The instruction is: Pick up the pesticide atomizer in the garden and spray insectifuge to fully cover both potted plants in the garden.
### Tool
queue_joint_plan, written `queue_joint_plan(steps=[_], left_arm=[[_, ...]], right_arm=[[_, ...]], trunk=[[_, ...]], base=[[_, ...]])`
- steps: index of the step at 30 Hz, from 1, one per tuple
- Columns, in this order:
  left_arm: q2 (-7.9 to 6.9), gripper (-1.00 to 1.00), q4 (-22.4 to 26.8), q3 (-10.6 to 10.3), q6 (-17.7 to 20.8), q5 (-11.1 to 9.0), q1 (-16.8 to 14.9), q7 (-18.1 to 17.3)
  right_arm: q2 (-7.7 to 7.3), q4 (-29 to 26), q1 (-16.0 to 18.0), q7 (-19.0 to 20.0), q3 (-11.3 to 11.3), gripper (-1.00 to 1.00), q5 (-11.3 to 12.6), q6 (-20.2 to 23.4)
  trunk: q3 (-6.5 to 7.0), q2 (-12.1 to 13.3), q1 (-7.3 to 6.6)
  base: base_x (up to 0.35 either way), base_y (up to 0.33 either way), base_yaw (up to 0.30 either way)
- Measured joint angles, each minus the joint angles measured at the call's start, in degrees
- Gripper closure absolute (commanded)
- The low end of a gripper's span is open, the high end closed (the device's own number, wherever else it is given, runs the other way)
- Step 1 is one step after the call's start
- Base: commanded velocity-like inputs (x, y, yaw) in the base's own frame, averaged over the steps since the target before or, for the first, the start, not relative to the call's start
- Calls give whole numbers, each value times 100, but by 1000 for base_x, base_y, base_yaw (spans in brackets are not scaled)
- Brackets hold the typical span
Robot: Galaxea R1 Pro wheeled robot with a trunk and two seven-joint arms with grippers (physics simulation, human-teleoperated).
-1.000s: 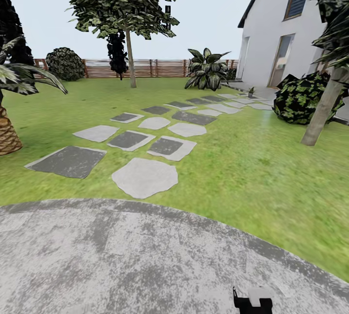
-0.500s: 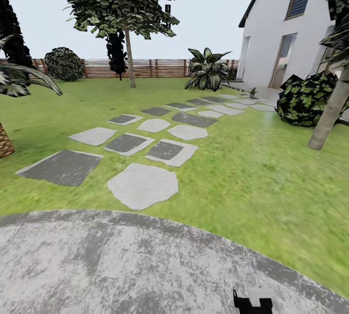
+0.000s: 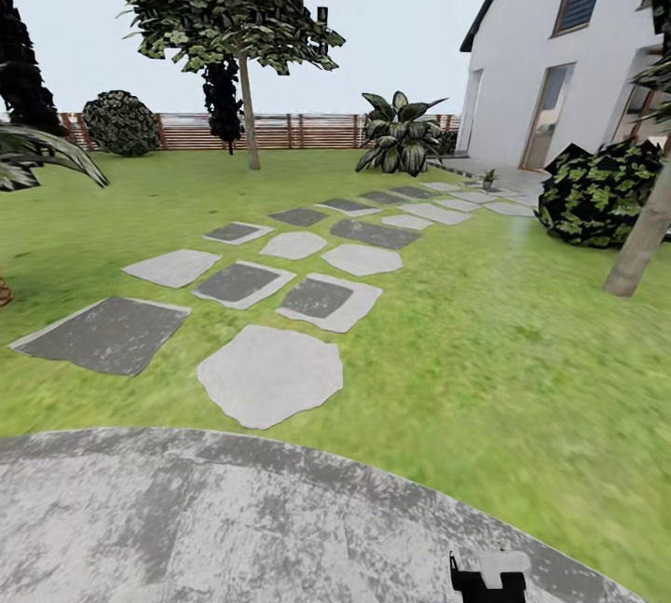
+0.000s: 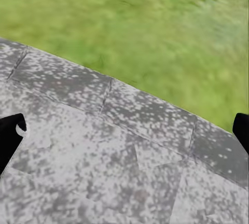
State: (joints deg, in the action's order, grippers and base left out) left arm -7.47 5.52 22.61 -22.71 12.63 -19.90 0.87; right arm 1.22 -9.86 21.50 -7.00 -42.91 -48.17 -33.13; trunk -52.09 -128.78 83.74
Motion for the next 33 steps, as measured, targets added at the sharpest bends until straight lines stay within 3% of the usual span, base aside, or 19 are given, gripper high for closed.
queue_joint_plan(steps=[33], left_arm=[[-9, 100, 0, 8, -1, -5, 0, 1]], right_arm=[[-1, 9, 0, -1, 17, -100, -17, 0]], trunk=[[0, 0, 0]], base=[[339, 101, 0]])
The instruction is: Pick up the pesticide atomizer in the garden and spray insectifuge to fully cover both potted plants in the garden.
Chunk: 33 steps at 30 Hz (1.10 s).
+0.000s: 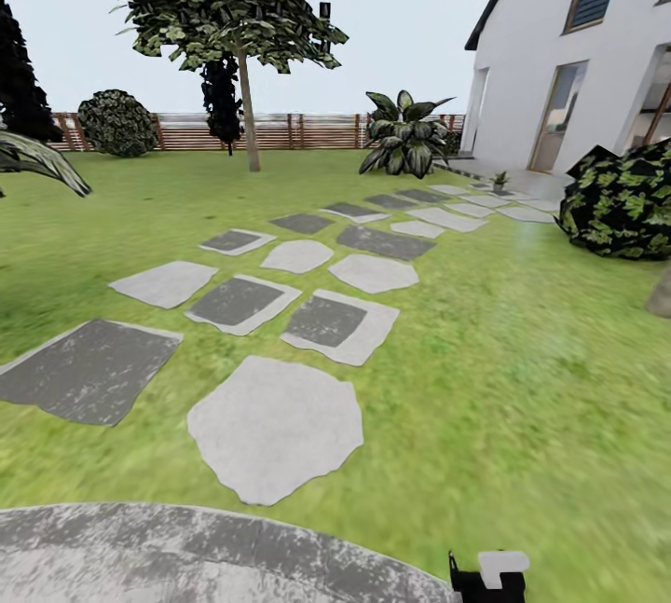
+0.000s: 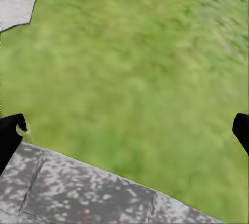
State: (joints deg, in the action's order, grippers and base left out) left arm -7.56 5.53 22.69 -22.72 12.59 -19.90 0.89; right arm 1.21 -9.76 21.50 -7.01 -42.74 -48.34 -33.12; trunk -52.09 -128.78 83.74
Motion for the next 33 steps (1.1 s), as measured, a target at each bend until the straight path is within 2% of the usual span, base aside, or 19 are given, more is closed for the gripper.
queue_joint_plan(steps=[15, 22, 33], left_arm=[[0, 100, 0, -5, 0, 0, 0, -1], [0, 100, 0, 0, 1, 0, 0, -1], [0, 100, 0, 1, 1, 0, 0, -1]], right_arm=[[8, 0, 0, -22, -2, -100, 11, 0], [44, -1, 0, -24, -7, -100, 33, 0], [44, -1, 0, -24, -15, -100, 32, 0]], trunk=[[0, 0, 0], [-6, 0, 0], [-100, 0, 0]], base=[[328, 163, 0], [333, 16, 0], [334, 0, 0]])
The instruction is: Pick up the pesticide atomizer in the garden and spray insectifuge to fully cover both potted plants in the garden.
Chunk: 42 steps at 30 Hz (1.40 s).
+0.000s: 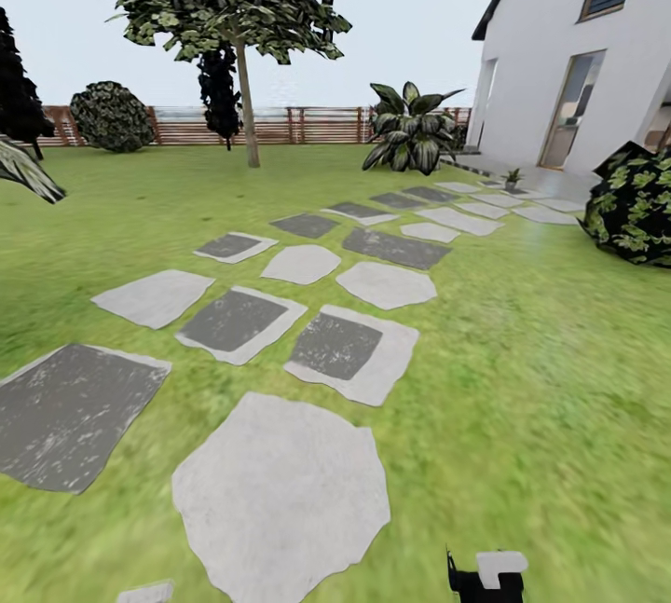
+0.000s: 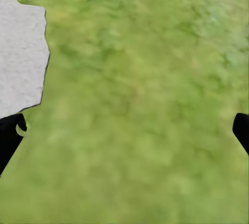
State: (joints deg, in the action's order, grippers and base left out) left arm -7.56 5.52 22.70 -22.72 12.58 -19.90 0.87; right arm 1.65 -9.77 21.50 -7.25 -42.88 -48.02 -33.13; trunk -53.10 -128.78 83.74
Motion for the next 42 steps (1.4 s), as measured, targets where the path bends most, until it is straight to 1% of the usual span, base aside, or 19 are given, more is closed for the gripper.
queue_joint_plan(steps=[12, 25, 42], left_arm=[[0, 100, 0, 0, 0, 0, 0, 0], [0, 100, 0, -7, 0, 0, 0, 0], [0, 100, 0, -8, 0, 0, 0, 0]], right_arm=[[0, 0, 0, 0, 4, -100, -6, 0], [0, 1, 0, 0, 2, -100, -6, 0], [0, 0, 0, 4, 6, -100, -6, 0]], trunk=[[-106, 0, 0], [-128, 0, 0], [-278, 0, 0]], base=[[334, 0, 0], [334, 47, 0], [334, 67, 0]])
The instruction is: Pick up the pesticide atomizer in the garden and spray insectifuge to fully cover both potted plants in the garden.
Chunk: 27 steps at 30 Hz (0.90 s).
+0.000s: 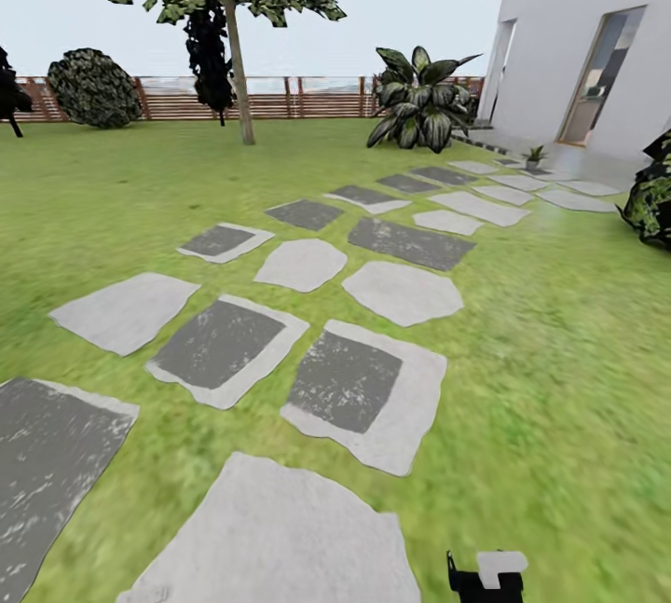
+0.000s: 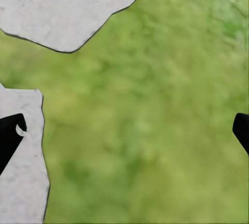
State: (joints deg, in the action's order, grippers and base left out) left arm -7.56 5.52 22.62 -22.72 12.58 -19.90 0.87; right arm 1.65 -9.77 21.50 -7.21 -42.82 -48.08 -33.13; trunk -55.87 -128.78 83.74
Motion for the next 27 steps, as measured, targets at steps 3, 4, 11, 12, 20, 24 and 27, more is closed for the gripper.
queue_joint_plan(steps=[3, 4, 11, 12, 20, 24, 27], left_arm=[[0, 100, 0, -1, 0, 0, 0, 0], [0, 100, 0, -1, 0, 0, 0, 0], [0, 100, 0, 3, 0, 0, 0, 0], [0, 100, 0, 3, 0, 0, 0, 0], [0, 100, 0, 1, 0, 0, 0, 0], [0, 100, 0, 2, 0, 0, 0, 1], [0, 100, 0, 1, 0, 0, 0, 0]], right_arm=[[0, 0, 0, -3, 0, -100, 0, 0], [0, 0, 0, -4, 0, -100, 0, 0], [0, 0, 0, -4, 0, -100, 0, 0], [0, 0, 0, -4, 0, -100, 0, 0], [0, 0, 0, -4, -1, -100, 0, 0], [0, 0, 0, -4, 0, -100, 0, 0], [0, 0, 0, -4, 0, -100, 0, 0]], trunk=[[-27, 0, 0], [-36, 0, 0], [-59, 0, 0], [-59, 0, 0], [-59, 0, 0], [-59, 0, 0], [-59, 0, 0]], base=[[336, 5, 0], [336, 2, 0], [336, 0, 0], [337, 0, 0], [337, 0, 0], [337, 0, 0], [337, 0, 0]])
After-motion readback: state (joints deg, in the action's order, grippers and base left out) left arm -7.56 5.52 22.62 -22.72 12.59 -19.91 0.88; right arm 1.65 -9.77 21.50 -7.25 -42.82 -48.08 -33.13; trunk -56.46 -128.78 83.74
